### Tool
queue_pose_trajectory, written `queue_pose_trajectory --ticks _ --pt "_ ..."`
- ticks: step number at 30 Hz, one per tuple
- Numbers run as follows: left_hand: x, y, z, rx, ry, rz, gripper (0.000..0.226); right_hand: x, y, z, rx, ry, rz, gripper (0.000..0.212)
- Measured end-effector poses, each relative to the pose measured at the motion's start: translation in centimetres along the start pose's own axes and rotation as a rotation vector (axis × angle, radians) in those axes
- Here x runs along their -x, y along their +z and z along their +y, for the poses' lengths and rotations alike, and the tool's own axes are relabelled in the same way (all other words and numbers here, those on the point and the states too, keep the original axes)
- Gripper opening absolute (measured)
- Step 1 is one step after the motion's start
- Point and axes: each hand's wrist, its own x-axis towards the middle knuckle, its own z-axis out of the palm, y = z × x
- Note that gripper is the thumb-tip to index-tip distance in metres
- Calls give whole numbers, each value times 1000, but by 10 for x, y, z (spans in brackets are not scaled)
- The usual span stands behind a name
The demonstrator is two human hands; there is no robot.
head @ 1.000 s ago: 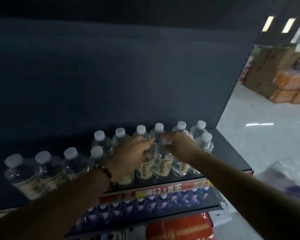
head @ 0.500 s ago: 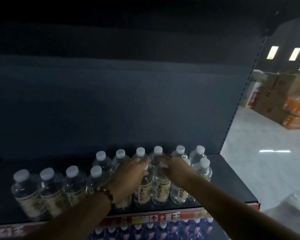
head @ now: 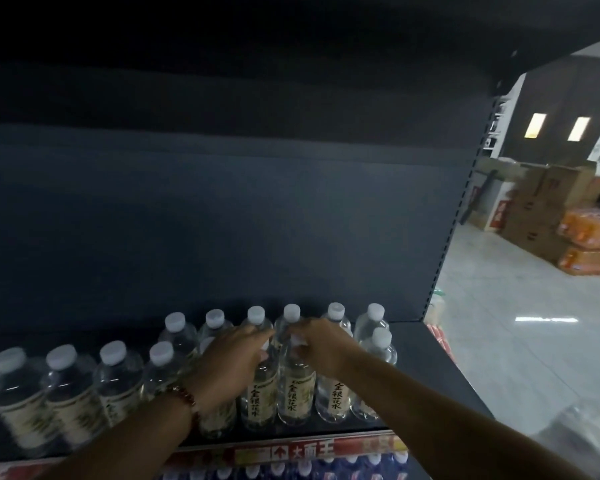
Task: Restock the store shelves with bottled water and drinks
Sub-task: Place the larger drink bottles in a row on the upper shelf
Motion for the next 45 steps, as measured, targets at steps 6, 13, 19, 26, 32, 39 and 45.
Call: queue_pose_trajectory --ticks 6,13,19,26,32,39,45 --pt "1 -2 -3 16 0 -11 34 0 -7 2 84 -87 -49 24" --pt "8 -10 10 -92 -56 9 52 0 -1 7 34 -173 -16 27" --pt "1 -17 11 -155 -74 52 51 -2 0 7 -105 -197 102 20" --pt "-47 -27 -4 -215 -233 17 43 -49 -18 -6 -109 53 93 51" --pt "-63 -33 -11 -12 -326 -105 9 -70 -18 -6 157 83 -41 40" --pt "-62 -35 -20 57 -302 -165 42 -63 -23 3 233 1 -55 42" --pt "-55 -32 -13 32 -269 -163 42 -19 -29 14 -14 -30 48 50"
